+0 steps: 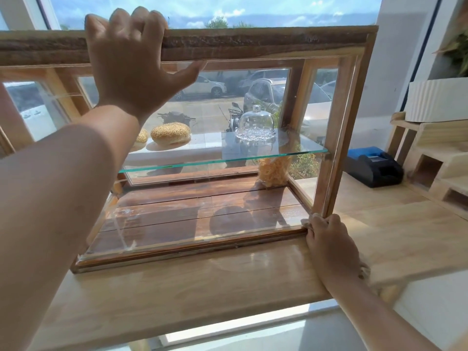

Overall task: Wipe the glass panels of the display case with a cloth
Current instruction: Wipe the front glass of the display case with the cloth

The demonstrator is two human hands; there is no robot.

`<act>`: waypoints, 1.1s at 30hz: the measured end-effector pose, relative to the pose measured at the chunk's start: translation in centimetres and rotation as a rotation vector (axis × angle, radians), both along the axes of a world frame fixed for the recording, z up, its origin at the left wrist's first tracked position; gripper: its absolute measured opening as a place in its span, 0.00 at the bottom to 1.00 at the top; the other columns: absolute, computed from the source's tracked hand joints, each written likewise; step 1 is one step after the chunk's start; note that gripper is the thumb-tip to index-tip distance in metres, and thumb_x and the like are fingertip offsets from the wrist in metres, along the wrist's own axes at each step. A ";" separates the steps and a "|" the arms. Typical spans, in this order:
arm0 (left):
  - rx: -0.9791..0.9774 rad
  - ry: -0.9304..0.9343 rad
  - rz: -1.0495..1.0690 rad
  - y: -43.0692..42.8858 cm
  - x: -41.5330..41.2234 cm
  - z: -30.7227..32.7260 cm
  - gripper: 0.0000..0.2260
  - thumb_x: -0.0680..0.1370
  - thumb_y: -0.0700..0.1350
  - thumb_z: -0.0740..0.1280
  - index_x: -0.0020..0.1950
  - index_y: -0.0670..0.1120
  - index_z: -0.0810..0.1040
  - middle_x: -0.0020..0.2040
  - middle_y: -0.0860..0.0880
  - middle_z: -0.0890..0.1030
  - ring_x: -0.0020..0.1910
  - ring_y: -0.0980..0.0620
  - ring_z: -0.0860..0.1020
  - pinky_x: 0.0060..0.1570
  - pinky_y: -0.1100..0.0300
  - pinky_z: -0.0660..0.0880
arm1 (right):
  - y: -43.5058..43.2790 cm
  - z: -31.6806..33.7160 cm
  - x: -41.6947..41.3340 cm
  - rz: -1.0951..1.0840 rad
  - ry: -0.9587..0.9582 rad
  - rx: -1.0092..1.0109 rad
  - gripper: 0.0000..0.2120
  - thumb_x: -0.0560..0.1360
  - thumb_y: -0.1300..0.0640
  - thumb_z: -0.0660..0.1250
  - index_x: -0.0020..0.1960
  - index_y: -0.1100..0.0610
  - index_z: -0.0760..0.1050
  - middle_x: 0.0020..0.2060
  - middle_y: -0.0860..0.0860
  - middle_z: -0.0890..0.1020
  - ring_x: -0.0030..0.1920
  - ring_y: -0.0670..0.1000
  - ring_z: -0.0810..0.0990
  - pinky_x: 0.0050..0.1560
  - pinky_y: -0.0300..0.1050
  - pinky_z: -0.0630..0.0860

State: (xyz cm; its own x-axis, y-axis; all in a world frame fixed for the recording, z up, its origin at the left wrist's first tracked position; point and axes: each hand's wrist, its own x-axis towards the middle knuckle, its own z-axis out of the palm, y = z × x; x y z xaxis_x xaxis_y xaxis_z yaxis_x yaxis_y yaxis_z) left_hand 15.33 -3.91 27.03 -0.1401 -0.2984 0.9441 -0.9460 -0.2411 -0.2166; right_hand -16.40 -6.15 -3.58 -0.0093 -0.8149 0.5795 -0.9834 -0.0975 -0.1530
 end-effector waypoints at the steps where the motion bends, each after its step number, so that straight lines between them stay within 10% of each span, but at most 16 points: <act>1: 0.008 -0.003 0.006 -0.1 0.0 0.0 0.38 0.74 0.76 0.47 0.56 0.43 0.70 0.52 0.40 0.76 0.51 0.40 0.73 0.56 0.45 0.64 | 0.2 -0.2 0.6 0.033 -0.032 0.000 0.11 0.78 0.53 0.67 0.58 0.56 0.78 0.49 0.56 0.76 0.43 0.55 0.79 0.35 0.50 0.81; 11: 0.018 -0.008 0.034 -0.1 -0.1 0.1 0.38 0.74 0.76 0.46 0.57 0.43 0.70 0.53 0.41 0.75 0.52 0.41 0.72 0.56 0.45 0.64 | 3.2 -0.5 10.7 0.488 -0.074 -0.167 0.16 0.67 0.55 0.80 0.49 0.54 0.77 0.36 0.48 0.79 0.34 0.51 0.80 0.31 0.45 0.78; 16: 0.010 -0.018 0.028 -0.1 0.0 0.1 0.39 0.74 0.76 0.46 0.58 0.43 0.70 0.53 0.41 0.76 0.52 0.41 0.73 0.56 0.46 0.65 | 4.3 0.0 13.7 0.671 -0.013 -0.204 0.11 0.74 0.45 0.64 0.47 0.49 0.81 0.39 0.42 0.82 0.41 0.47 0.80 0.40 0.41 0.79; 21: -0.010 -0.033 0.005 -0.1 0.1 0.2 0.38 0.74 0.76 0.47 0.55 0.42 0.70 0.48 0.41 0.76 0.47 0.41 0.73 0.52 0.47 0.65 | 3.5 -0.1 10.5 0.629 -0.030 -0.151 0.15 0.64 0.52 0.82 0.48 0.51 0.82 0.41 0.43 0.82 0.44 0.49 0.81 0.42 0.41 0.80; 33: -0.032 -0.042 -0.033 -0.3 0.3 0.0 0.36 0.75 0.75 0.50 0.55 0.42 0.70 0.50 0.41 0.77 0.47 0.40 0.74 0.53 0.46 0.66 | 0.7 -0.9 -1.7 0.274 0.038 0.014 0.19 0.70 0.49 0.76 0.59 0.50 0.80 0.54 0.47 0.80 0.57 0.53 0.79 0.45 0.48 0.80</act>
